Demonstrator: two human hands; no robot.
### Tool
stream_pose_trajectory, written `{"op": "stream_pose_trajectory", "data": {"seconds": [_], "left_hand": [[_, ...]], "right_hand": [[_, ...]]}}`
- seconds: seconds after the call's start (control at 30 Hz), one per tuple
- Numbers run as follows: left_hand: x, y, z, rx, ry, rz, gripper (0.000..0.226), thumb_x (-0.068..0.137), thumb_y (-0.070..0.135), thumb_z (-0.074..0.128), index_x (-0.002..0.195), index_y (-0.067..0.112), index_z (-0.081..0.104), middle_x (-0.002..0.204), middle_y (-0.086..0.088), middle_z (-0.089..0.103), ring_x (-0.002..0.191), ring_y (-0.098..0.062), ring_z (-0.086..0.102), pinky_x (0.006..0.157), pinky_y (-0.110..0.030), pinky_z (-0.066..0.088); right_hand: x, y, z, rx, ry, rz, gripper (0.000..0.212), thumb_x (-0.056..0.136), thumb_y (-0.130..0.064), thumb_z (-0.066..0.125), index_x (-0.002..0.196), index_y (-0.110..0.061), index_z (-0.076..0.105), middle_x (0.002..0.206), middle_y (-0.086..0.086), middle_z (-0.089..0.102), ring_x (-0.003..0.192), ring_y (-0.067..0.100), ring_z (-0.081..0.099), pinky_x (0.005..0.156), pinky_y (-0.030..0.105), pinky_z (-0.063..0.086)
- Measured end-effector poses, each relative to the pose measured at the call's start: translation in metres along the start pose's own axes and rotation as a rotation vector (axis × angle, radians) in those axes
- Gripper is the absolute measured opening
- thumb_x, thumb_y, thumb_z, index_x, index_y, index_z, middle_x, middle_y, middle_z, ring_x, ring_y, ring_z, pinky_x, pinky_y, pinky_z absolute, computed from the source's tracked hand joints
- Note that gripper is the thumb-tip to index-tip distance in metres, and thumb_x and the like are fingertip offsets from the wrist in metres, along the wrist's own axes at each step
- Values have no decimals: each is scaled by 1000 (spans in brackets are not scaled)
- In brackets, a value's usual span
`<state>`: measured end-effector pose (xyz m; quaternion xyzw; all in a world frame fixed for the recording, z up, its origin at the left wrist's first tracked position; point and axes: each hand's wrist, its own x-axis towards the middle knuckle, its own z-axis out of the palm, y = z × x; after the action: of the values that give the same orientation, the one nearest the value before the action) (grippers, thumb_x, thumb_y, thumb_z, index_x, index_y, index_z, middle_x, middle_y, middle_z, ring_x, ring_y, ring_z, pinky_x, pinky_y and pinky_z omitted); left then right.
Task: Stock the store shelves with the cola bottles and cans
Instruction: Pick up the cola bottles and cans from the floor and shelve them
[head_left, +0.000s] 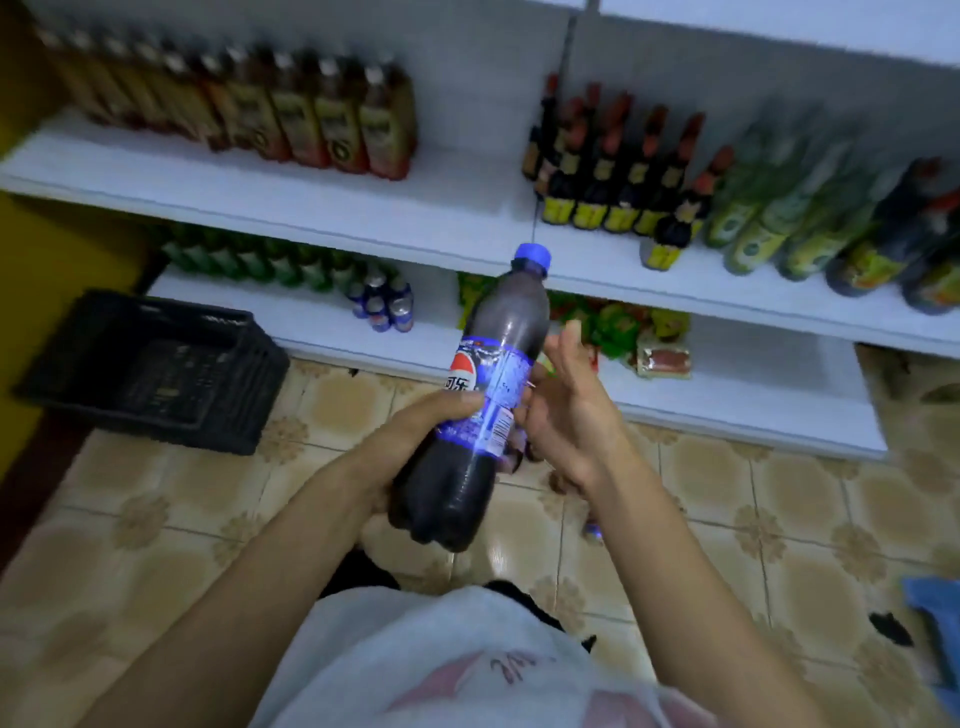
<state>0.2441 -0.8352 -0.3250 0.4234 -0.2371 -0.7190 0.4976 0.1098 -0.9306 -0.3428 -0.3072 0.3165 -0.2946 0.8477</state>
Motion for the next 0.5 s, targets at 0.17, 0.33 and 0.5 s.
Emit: {"op": "stream_pose_trajectory", "data": {"seconds": [0.17, 0.33, 0.5], "left_hand": [[-36, 39, -58, -229, 58, 38, 81, 42, 44, 89, 108, 2, 69, 86, -18, 67, 66, -27, 66, 63, -30, 54], [-68, 98, -149, -106, 115, 155, 79, 44, 53, 86, 107, 8, 70, 90, -15, 70, 72, -25, 68, 69, -30, 55], [-82, 166, -231, 103, 352, 350, 31, 64, 25, 76, 93, 17, 70, 87, -11, 73, 73, -19, 69, 66, -28, 56]], "right_hand": [[55, 1, 92, -238, -172, -77, 68, 64, -35, 75, 123, -7, 54, 91, 12, 62, 72, 24, 56, 58, 28, 40], [118, 25, 193, -299, -304, -47, 63, 73, -28, 68, 128, -6, 47, 99, 22, 56, 64, 27, 54, 43, 24, 39], [182, 46, 278, -385, -285, -110, 56, 81, -29, 64, 131, -10, 50, 98, 14, 64, 66, 19, 63, 47, 21, 47]]}}
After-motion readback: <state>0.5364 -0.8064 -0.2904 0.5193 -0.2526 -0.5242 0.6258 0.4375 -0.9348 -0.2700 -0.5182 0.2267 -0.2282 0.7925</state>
